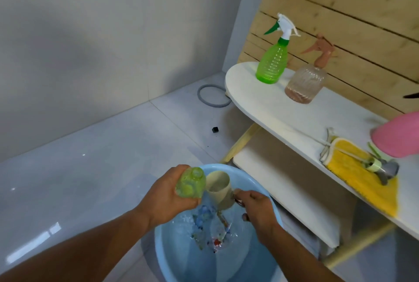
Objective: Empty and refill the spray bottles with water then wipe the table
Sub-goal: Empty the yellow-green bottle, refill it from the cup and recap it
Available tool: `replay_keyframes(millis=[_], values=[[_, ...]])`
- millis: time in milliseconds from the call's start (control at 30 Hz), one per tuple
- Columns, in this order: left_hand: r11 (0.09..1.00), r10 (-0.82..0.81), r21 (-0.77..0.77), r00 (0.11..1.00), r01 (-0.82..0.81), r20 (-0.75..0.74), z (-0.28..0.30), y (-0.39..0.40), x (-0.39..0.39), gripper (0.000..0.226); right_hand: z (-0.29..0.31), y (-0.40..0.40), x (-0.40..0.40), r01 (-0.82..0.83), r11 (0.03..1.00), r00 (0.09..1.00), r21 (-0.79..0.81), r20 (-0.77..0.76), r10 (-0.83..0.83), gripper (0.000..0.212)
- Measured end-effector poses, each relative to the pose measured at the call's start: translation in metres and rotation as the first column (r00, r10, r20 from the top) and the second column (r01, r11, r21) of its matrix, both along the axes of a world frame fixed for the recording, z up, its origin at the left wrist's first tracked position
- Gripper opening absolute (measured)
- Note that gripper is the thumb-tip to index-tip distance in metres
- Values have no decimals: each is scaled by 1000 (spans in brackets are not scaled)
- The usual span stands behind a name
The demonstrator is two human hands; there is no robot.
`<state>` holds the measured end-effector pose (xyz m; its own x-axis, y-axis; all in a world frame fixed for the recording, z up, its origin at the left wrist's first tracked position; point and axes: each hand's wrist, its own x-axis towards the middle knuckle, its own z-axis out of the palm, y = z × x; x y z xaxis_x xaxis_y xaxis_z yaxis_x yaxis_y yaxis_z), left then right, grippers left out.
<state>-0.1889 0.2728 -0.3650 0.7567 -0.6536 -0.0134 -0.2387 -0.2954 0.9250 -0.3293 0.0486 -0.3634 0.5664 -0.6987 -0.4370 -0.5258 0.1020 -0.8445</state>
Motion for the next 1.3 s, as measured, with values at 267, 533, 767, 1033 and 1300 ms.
replay_keyframes(millis=[267,533,767,1033,1300], values=[[1000,-20,8,999,20,34,32,-11,-22,71,105,-9,-19,-17,992,986,-126,163,38,33],[999,-30,13,997,29,77,55,-27,-30,74,183,-4,-27,-40,959,954,-280,274,119,34],[999,-36,0,996,36,84,73,-32,-34,72,219,0,-32,-58,863,942,-501,259,213,35],[999,-33,0,994,33,101,83,-33,-33,68,231,0,-33,-64,766,941,-640,216,259,28],[999,-37,5,994,37,106,81,-35,-34,72,241,4,-35,-92,680,945,-728,151,289,27]])
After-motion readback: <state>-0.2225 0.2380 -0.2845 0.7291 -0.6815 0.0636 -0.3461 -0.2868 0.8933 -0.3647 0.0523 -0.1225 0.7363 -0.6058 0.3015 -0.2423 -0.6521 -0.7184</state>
